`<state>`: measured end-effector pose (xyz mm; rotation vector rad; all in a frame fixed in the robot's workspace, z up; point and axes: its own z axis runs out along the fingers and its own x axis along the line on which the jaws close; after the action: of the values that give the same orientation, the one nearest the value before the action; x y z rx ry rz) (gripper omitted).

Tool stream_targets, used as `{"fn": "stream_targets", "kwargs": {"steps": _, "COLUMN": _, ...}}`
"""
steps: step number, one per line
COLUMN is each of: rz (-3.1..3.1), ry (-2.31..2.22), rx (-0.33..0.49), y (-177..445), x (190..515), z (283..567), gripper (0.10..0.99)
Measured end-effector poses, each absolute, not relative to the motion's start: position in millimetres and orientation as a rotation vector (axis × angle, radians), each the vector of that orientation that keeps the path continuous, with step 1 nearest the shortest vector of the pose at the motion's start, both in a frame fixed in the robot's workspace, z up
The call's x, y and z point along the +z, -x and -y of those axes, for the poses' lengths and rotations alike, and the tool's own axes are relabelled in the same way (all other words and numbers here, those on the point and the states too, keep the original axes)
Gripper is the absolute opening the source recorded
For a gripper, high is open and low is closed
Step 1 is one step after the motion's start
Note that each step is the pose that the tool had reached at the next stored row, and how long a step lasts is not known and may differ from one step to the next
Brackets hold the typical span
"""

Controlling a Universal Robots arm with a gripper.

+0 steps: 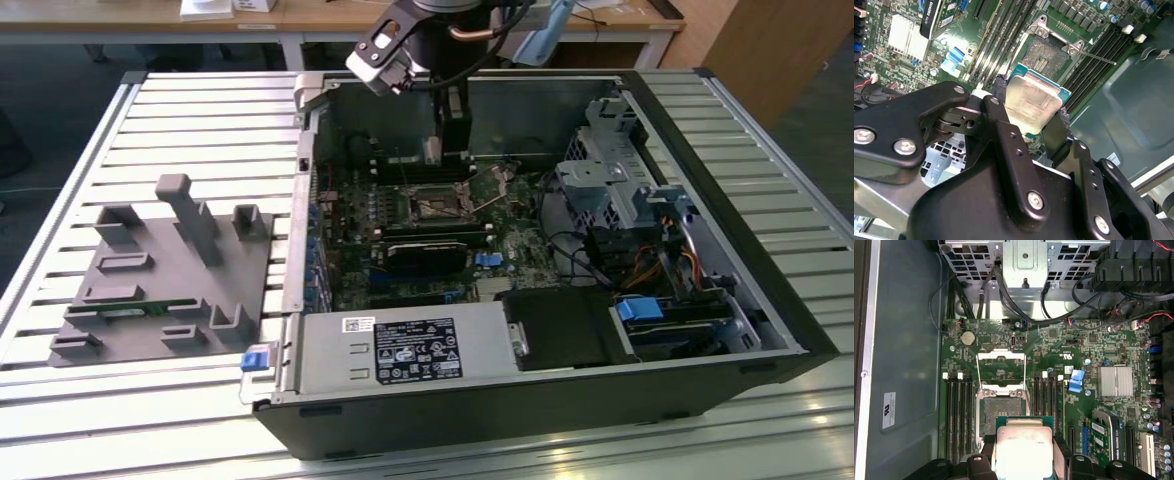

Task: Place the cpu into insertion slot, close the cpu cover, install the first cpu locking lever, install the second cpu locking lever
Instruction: 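Place the cpu into insertion slot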

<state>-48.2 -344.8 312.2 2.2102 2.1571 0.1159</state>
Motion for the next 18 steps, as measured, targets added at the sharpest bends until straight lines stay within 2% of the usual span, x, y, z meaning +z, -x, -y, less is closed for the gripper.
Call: {"fn": "stream_targets", "kwargs": {"steps": 18, "rz": -2.157, "ry": -2.210, "rx": 0.116, "y": 48.3, "x": 304.8, "z": 344.8, "gripper": 0.537}}
